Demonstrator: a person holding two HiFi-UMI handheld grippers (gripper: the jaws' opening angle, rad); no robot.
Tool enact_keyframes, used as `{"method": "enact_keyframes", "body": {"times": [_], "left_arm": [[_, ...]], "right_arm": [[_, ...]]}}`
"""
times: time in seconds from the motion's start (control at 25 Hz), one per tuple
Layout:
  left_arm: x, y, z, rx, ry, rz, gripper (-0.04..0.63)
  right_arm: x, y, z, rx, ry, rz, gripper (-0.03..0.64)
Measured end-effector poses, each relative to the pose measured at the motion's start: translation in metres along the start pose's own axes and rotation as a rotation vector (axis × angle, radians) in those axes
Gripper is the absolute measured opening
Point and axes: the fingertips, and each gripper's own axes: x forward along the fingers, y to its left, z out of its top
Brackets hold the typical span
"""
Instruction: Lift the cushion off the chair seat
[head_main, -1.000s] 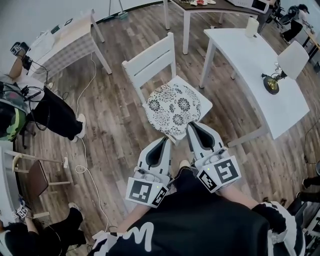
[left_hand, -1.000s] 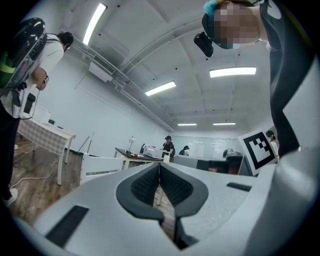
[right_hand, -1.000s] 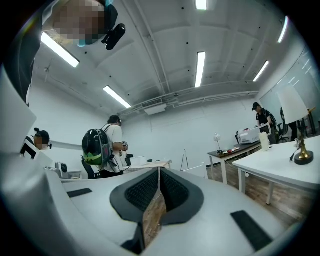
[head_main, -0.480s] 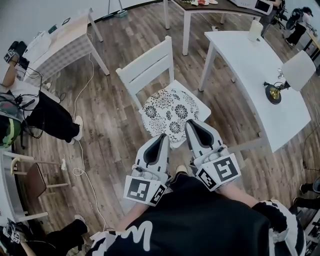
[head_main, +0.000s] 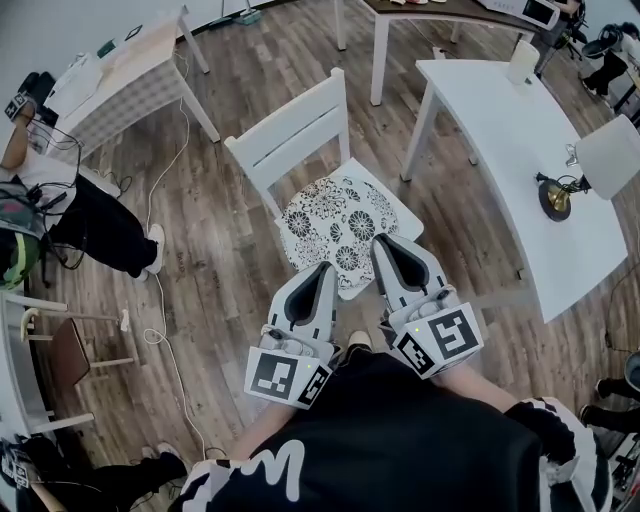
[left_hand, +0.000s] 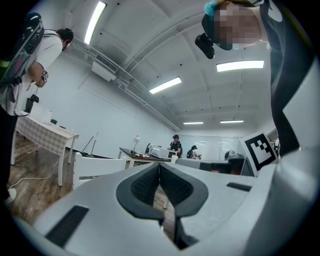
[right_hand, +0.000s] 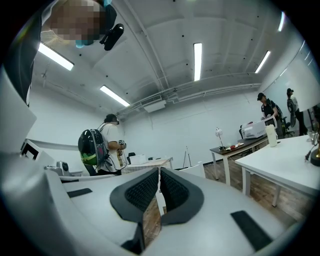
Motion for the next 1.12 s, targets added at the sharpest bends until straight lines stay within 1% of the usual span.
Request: {"method": "enact_keyframes", "body": {"times": [0.24,0.52,0.72,0.84,1.04,1.08,1.12], "left_arm": [[0.003,0.013,-0.01,-0.006,0.013,0.056,0.006],[0.004,0.024,-0.02,-0.025,0.023,0.087,0.006],[0.015,0.042,-0.029,-0.037,0.034,0.089,0.006],[0.021,0.052,-0.034,-0.049,0.055,0.087,0.006],[0.026,0.066,-0.04,-0.059,0.064,0.086,0.006],[0.027,0.068,-0.042,-0.06,0.068,0.085,0.006],[0.027,0.071,-0.044,-0.061,0.072,0.084,0.006]], "right_arm": [[0.007,-0.008,-0.013,0.025,0.028,0.02,0.026],[0.013,-0.012,-0.036,0.027,0.082,0.027,0.026],[0.027,-0.026,-0.057,-0.03,0.125,0.012,0.026],[0.035,-0.033,-0.077,-0.03,0.175,0.006,0.028],[0.053,-0.042,-0.118,-0.046,0.291,0.016,0.029],[0.056,-0.044,-0.125,-0.041,0.308,0.017,0.037],[0.06,-0.046,-0.132,-0.033,0.325,0.018,0.092]]}}
